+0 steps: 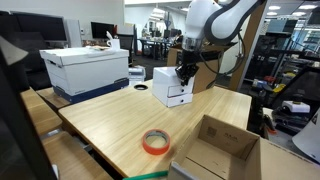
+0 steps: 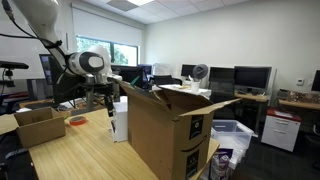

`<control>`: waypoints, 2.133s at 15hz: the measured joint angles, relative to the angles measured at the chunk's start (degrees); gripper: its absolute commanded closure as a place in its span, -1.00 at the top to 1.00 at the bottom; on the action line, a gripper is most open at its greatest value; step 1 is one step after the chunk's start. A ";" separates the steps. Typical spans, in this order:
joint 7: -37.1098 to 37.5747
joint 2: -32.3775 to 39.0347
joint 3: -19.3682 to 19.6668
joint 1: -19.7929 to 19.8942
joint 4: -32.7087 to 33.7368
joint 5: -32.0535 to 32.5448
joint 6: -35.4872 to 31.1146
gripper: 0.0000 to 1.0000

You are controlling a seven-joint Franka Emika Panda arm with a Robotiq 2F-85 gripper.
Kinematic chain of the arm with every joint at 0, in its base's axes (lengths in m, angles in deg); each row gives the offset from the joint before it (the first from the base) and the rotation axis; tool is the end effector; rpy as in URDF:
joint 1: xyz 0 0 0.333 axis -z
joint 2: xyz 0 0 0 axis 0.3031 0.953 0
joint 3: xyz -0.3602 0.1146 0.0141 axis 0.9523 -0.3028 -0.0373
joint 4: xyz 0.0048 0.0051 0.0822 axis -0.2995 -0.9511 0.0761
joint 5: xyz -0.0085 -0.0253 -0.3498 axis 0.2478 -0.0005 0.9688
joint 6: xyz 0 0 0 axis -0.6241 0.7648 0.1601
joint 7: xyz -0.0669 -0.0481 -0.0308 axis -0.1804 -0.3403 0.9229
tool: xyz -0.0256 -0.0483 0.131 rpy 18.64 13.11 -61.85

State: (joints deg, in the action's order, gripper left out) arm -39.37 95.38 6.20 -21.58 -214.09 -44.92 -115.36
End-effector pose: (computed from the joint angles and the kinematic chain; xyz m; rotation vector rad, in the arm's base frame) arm 0.4993 0.0180 0.3386 2.9563 -0.6857 0.1720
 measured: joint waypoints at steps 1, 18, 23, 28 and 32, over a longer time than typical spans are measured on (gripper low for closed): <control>0.00 0.00 0.00 0.00 0.00 0.00 0.00 -0.86; 0.00 -5.91 -0.11 0.00 -6.98 0.00 -0.05 -0.86; 0.00 -10.08 -1.03 0.09 -12.46 -0.01 -1.88 -0.86; 0.00 -13.87 -2.10 0.80 -16.55 -0.01 -1.92 -0.86; 0.00 -16.09 -2.96 1.65 -19.08 -0.03 -2.06 -0.86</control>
State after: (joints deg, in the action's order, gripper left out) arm -39.37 79.29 3.24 -19.93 -233.17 -44.95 -117.41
